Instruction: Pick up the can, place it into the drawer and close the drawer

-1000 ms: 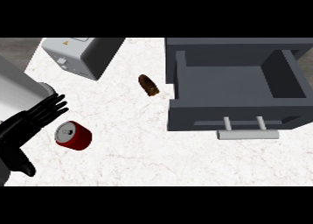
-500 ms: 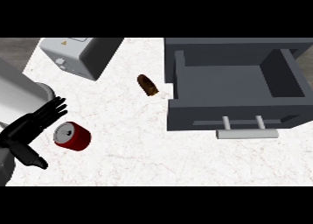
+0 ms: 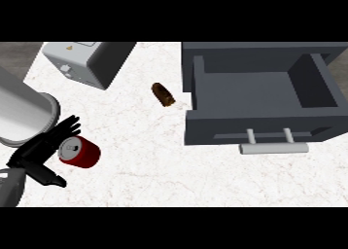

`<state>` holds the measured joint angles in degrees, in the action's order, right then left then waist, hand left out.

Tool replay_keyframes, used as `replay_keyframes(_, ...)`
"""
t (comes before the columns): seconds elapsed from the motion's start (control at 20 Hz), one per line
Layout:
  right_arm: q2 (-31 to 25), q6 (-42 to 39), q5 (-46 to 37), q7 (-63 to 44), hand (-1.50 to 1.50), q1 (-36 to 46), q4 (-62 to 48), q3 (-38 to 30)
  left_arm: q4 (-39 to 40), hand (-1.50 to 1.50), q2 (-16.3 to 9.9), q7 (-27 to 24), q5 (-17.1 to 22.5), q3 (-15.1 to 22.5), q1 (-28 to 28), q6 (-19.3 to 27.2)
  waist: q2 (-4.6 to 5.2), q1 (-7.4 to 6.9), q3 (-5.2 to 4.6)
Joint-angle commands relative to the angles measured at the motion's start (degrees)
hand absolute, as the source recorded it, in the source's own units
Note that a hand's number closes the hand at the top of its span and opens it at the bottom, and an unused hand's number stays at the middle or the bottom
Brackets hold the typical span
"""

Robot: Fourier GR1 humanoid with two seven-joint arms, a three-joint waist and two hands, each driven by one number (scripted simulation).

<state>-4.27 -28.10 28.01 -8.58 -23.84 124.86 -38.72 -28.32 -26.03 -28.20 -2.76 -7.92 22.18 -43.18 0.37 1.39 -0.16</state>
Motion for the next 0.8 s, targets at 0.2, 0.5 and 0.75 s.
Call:
replay_keyframes(0.2, -1.50, -1.19, 0.32, 0.69, -1.50, 2.05, -4.54, -1.80, 6.25, -1.50, 2.42, -8.23, -1.76, 1.86, 1.80, -4.76, -0.03, -0.30, 0.04)
replay_keyframes(0.5, 0.42, -1.35, 0.95, -1.16, -1.50, -0.12, -0.54, -1.41, 8.94, -1.50, 6.36, -6.89, -0.80, 2.11, 3.75, -4.01, -0.06, -0.14, 0.04)
replay_keyframes(0.75, 1.70, -1.84, 2.68, -2.95, -1.50, -2.27, 3.53, -1.09, 11.01, 1.50, 4.18, -6.13, 0.72, 1.23, 5.43, -8.91, 0.05, 0.41, -0.04)
